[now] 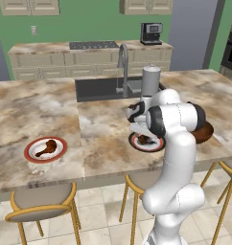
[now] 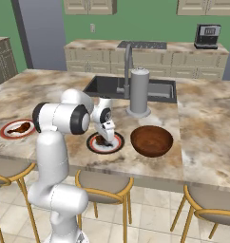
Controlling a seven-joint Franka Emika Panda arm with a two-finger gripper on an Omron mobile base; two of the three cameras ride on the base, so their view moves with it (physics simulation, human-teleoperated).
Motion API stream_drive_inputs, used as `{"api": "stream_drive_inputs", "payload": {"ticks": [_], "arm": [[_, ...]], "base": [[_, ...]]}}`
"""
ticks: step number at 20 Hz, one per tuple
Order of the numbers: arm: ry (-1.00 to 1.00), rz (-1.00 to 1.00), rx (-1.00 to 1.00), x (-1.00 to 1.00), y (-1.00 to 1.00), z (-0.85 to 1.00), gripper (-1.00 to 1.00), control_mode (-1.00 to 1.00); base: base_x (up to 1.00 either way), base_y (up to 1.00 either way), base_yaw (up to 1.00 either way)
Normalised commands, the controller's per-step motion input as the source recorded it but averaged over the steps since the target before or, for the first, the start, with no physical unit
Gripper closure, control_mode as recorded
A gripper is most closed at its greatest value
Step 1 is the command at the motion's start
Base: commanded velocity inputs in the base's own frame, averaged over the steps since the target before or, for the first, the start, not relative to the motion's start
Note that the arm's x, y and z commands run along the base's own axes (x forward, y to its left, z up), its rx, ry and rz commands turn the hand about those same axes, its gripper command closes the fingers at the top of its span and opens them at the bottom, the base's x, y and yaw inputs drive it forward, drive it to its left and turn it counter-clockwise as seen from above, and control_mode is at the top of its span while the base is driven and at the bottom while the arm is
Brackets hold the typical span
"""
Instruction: Pick the chicken drumstick and sweet potato from their plates and place them in the bowl. Then put the bowl in the fridge.
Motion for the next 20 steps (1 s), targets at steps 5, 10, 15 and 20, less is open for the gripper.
{"api": "stream_drive_inputs", "payload": {"ticks": [5, 10, 15, 20], "arm": [[-0.01, 0.0, 0.07, -0.14, -0.11, 0.0, 1.0, -1.0], [-0.06, 0.0, 0.16, -0.27, -0.18, 0.28, 1.0, -1.0], [-0.13, 0.0, 0.1, -0.27, -0.11, 0.56, 1.0, -1.0], [-0.25, 0.05, -0.01, -0.39, -0.19, 0.53, 1.0, -1.0]], "base": [[0.0, 0.0, 0.0], [0.0, 0.0, 0.0], [0.0, 0.0, 0.0], [0.0, 0.0, 0.0]]}}
